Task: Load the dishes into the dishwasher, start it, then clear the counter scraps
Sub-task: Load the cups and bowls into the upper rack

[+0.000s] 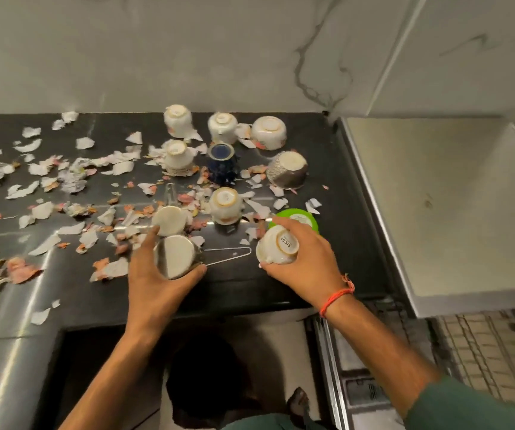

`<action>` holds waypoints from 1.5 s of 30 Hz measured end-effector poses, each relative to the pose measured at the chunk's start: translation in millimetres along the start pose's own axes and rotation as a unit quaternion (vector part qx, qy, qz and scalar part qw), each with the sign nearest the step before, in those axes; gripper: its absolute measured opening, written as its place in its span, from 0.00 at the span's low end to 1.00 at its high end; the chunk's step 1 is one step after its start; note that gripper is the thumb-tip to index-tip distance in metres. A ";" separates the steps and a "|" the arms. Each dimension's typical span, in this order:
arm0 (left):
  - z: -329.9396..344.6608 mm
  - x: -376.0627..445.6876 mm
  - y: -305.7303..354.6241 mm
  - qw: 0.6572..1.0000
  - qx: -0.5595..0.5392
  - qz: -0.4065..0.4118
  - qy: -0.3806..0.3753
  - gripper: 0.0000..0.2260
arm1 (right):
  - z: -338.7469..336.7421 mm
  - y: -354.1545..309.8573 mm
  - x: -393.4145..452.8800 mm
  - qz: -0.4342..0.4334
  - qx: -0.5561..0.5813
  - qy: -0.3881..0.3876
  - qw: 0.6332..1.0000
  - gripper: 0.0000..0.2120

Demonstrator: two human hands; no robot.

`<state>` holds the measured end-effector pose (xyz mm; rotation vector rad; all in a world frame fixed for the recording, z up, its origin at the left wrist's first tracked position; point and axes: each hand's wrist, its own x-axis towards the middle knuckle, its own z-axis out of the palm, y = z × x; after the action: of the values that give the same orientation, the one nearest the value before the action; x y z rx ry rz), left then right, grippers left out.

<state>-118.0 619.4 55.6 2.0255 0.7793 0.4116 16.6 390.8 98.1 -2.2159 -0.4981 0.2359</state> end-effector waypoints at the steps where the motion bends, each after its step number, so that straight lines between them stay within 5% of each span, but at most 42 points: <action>1: 6.6 -2.6 4.5 1.000 -0.007 0.003 -0.016 0.49 | -9.4 6.0 -7.0 0.011 -0.001 0.020 1.000 0.36; 8: 63.3 -34.7 49.8 0.991 -0.045 0.057 -0.113 0.48 | -83.6 58.9 -77.1 0.094 0.017 0.133 0.986 0.37; 21: 161.4 -138.1 111.8 0.945 -0.005 0.151 -0.291 0.47 | -199.2 221.0 -240.7 0.299 0.011 0.220 0.929 0.34; 37: 235.5 -219.3 143.8 0.924 0.077 0.160 -0.340 0.51 | -137.7 400.6 -314.5 0.446 -0.016 -0.021 0.895 0.40; 45: 266.8 -223.3 136.5 0.887 0.112 0.190 -0.406 0.50 | -86.0 428.5 -319.6 0.428 -0.134 -0.029 0.893 0.38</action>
<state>-86.1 248.0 28.6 2.2833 -0.1009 -0.3407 -127.2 -52.4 -177.6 -2.5779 0.4888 0.7268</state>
